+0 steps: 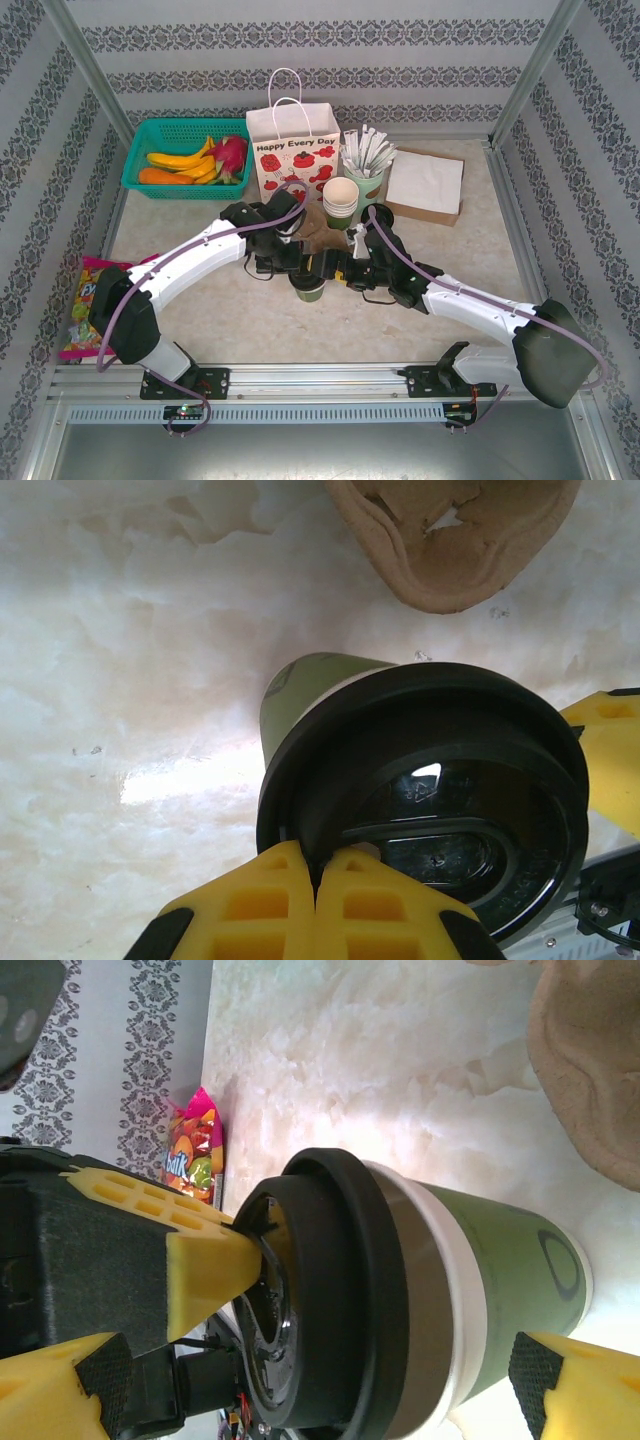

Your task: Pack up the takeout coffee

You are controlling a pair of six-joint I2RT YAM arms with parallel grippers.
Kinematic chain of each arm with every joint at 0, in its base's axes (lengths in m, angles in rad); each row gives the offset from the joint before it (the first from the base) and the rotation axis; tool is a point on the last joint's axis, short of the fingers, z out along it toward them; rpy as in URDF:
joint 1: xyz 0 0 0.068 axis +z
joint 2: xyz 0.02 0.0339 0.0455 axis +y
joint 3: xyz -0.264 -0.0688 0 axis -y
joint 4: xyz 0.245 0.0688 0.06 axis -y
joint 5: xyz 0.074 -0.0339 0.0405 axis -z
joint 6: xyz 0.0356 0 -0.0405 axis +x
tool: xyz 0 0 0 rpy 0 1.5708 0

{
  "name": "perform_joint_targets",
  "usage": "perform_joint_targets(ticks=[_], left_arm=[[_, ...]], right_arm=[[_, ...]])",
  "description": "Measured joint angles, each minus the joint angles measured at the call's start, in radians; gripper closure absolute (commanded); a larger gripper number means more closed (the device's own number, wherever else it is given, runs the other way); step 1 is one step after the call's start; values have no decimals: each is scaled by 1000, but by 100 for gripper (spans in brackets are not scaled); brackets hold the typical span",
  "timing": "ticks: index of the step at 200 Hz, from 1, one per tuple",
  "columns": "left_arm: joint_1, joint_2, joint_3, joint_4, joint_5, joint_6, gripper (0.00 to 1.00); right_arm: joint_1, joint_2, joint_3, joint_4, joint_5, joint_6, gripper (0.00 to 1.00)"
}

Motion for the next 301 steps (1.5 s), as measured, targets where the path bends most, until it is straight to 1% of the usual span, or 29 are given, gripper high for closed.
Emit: perform_joint_targets(ticks=[74, 100, 119, 139, 156, 175, 192, 207, 245, 268, 284, 301], left_arm=[[-14, 6, -31, 60, -1, -2, 100], [-19, 7, -36, 78, -1, -3, 100], [-20, 8, -37, 88, -1, -3, 100], [-21, 8, -37, 89, -2, -3, 100], [-24, 8, -37, 91, -3, -3, 100], [-24, 9, -37, 91, -4, -2, 100], [-24, 9, -37, 92, -4, -3, 100], [-24, 9, -37, 92, -4, -3, 100], [-24, 13, -33, 91, -2, -2, 100], [-24, 16, -30, 91, 0, -2, 100], [-25, 19, -27, 91, 3, -2, 100], [-25, 20, -26, 91, 3, -2, 100]], right_arm=[[15, 3, 0, 15, 0, -2, 2], [12, -31, 0, -8, 20, -15, 2], [-19, -106, -20, -19, 35, -25, 2], [-91, -182, -43, -68, 40, -34, 2], [-139, -207, -43, -148, 45, -69, 13], [-154, -208, -43, -225, 38, -101, 25], [-161, -204, -44, -248, 11, -113, 35], [-165, -182, -43, -248, -27, -126, 42], [-164, -95, -33, -225, -125, -135, 49], [-164, -73, -24, -202, -153, -135, 52], [-162, -56, -14, -185, -158, -134, 57], [-157, -33, -5, -172, -161, -134, 59]])
